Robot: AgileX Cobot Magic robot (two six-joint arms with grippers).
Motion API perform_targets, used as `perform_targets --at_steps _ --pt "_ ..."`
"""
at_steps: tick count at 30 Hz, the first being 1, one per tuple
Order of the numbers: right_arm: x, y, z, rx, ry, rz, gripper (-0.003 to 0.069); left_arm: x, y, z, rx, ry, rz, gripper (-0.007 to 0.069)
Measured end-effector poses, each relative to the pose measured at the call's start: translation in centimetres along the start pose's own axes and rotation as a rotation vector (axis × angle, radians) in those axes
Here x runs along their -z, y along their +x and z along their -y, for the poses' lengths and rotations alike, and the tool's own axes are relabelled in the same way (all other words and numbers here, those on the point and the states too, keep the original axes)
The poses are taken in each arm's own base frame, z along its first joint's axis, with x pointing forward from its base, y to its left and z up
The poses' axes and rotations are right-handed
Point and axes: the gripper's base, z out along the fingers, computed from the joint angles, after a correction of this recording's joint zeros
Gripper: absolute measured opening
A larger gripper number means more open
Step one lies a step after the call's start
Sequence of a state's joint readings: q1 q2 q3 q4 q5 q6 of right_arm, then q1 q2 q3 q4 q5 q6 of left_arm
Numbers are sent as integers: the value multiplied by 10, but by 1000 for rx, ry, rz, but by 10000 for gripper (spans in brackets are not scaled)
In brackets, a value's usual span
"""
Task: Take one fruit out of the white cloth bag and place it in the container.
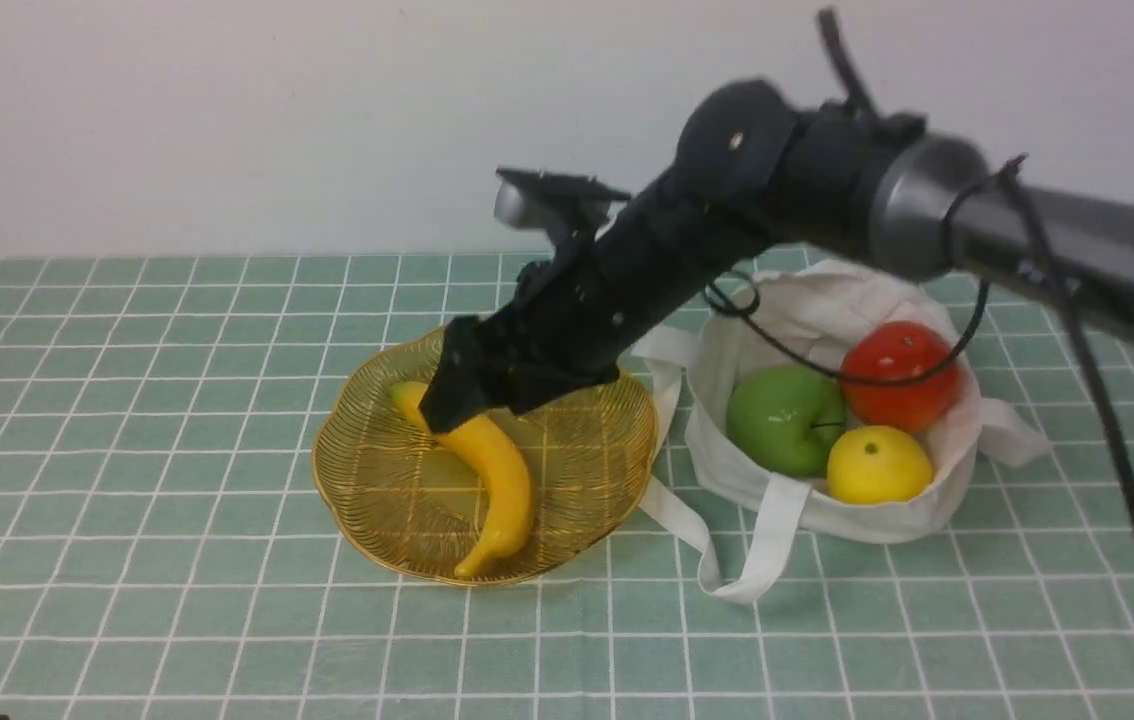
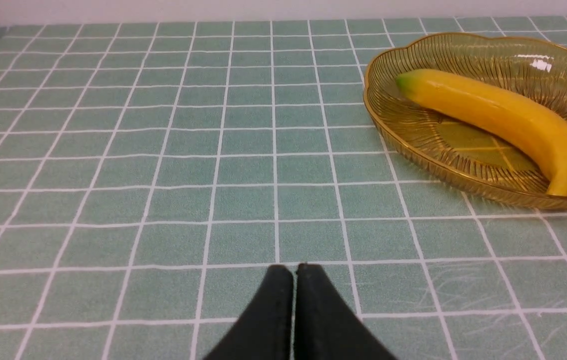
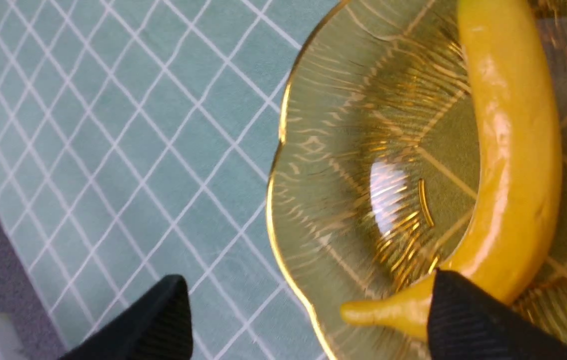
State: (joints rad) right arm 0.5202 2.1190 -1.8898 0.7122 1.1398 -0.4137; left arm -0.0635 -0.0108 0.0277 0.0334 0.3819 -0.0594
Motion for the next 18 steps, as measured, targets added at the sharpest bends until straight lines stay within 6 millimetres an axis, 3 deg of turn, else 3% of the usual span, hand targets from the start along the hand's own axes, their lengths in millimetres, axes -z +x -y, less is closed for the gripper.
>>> perform_targets --at_steps 2,3,4,5,9,12,14,16,18 --pt "42 -16 -6 30 51 43 404 0 0 0 0 0 0 -8" --pt "44 -16 -5 27 58 46 392 0 0 0 0 0 0 -8" --pt "78 -26 -11 38 131 107 285 0 0 0 1 0 0 -8" --pt "81 -26 -12 36 140 111 273 0 0 0 1 0 0 -8" --pt "145 -25 -35 50 301 203 55 0 0 0 1 0 -1 -8" --pt "193 -10 -58 79 418 265 -1 0 0 0 1 0 -1 -8" --pt "224 13 -74 96 501 287 -11 0 0 0 1 0 -1 -8" --pt "242 29 -84 107 540 306 -13 0 0 0 1 0 -1 -8" --pt "264 70 -96 89 602 302 -13 0 0 0 1 0 -1 -8"
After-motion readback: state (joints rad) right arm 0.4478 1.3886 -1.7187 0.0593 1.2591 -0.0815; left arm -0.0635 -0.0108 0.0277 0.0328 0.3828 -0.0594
